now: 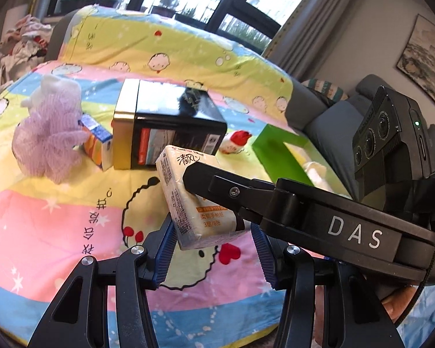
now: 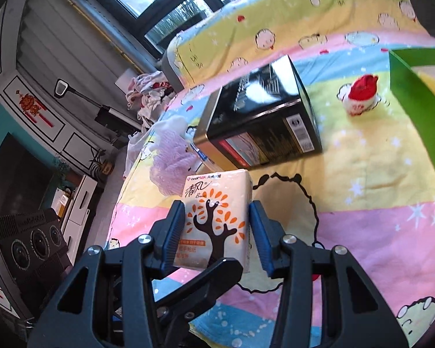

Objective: Organize soft objects
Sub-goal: 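Carry the tissue pack over the green box with the right tool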

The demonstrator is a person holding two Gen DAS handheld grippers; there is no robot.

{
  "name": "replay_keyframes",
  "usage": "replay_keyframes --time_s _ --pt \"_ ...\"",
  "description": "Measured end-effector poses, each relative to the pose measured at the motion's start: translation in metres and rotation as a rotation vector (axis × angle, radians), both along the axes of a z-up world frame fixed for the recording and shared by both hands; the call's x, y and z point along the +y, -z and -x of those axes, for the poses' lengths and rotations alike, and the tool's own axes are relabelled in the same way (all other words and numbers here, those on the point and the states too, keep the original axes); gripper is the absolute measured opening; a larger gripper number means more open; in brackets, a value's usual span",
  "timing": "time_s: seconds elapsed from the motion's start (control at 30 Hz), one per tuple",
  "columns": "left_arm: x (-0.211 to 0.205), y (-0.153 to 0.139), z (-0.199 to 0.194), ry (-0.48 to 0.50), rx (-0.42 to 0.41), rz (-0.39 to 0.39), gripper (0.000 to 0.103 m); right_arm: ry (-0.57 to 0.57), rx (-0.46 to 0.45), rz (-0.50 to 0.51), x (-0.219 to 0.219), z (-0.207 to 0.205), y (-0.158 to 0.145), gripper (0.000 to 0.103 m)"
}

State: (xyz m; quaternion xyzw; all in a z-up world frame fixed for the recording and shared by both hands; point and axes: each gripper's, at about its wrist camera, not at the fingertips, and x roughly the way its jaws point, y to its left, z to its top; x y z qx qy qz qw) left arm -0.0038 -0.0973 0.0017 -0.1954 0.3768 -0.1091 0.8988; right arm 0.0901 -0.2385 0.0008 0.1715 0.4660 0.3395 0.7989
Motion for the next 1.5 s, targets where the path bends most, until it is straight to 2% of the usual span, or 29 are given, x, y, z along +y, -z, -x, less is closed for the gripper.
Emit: replay_keyframes --time_s 0.47,0.87,1.5 --pt "-0.021 -0.028 0.006 0.049 -0.105 -0.03 0.052 0.051 -0.118 -0.026 -0.023 0.016 -0.03 0.047" --pt "-0.074 -0.044 -0.016 0.179 -0.151 -0.07 0.052 0.194 -0.154 -0.065 -0.08 0.016 -0.042 0.047" --pt "-0.148 -0.034 -0.055 0.369 -0.136 -0.074 0.052 0.42 -0.105 -0.078 -0.157 0.007 -0.029 0.047"
